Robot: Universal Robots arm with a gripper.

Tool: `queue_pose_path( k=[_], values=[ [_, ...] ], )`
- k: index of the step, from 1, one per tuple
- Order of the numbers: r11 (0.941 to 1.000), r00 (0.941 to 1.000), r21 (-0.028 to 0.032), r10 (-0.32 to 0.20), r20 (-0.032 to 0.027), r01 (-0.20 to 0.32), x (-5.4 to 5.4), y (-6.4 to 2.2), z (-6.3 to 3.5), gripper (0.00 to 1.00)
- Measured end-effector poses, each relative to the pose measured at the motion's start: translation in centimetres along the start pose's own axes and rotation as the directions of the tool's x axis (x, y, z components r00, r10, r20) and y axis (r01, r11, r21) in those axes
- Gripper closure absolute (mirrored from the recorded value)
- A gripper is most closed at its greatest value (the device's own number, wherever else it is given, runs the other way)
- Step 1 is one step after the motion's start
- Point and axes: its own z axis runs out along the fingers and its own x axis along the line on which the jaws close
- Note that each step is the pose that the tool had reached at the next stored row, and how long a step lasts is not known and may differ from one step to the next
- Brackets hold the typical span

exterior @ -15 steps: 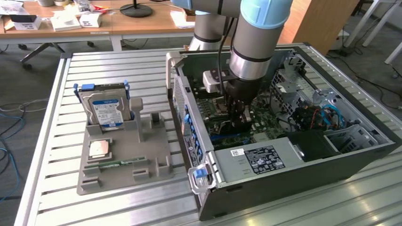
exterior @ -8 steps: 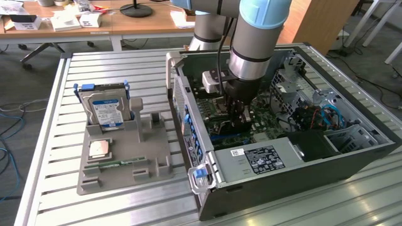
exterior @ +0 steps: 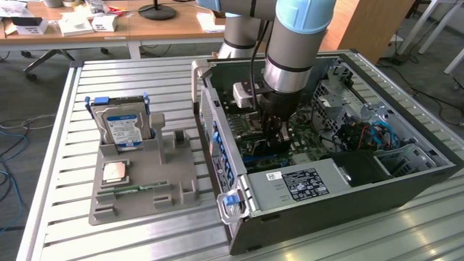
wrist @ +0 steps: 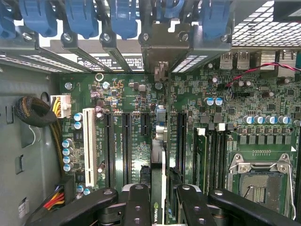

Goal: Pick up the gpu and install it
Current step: 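Insert the gpu into the slot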

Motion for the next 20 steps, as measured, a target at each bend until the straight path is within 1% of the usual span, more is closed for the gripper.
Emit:
queue_pose_path(
  k=[20],
  values=[
    [1.0, 1.0, 0.0002, 0.0, 0.0, 0.0, 0.0, 0.15, 0.09, 0.74]
  ],
)
